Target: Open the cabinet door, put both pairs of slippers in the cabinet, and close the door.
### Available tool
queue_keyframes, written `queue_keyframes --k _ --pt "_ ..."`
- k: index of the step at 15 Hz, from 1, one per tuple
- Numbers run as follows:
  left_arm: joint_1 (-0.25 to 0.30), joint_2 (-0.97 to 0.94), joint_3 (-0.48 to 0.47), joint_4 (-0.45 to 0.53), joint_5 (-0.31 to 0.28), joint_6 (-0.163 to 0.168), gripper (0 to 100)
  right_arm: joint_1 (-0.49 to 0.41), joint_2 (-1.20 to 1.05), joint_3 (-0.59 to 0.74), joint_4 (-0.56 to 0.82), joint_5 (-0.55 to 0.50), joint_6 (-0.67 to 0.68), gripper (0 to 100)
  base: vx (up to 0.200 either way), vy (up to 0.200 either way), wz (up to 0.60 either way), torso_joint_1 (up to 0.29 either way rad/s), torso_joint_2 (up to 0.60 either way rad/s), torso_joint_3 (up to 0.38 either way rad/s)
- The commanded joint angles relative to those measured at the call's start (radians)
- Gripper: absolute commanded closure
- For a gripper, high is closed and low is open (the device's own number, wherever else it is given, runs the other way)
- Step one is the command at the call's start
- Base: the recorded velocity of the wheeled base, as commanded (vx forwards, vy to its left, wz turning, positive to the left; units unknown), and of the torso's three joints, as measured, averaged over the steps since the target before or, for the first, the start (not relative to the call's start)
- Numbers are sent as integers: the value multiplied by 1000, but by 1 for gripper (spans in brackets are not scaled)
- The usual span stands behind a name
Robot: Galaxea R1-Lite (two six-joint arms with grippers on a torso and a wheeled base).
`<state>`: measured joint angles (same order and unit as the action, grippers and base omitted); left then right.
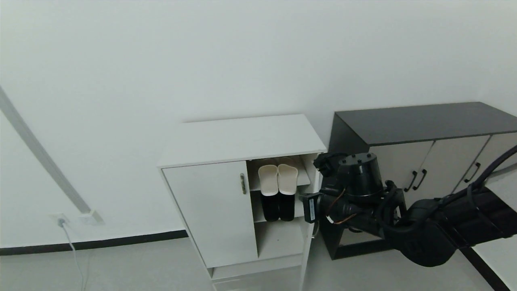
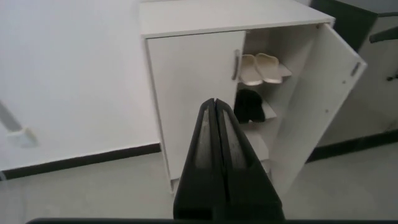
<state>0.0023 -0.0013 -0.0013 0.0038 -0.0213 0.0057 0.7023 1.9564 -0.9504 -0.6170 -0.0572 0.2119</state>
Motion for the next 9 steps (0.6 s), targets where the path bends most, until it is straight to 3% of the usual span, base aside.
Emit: queue_keyframes --k 1,6,9 --pt "1 1 0 1 0 0 100 -20 6 15 2 0 -20 100 0 0 0 0 0 0" --pt "1 1 0 1 0 0 100 -58 -39 90 -64 -6 -57 100 0 0 0 0 0 0" --pt "1 1 0 1 1 -1 100 -61 -62 122 -66 -23 -60 100 200 0 0 -5 7 2"
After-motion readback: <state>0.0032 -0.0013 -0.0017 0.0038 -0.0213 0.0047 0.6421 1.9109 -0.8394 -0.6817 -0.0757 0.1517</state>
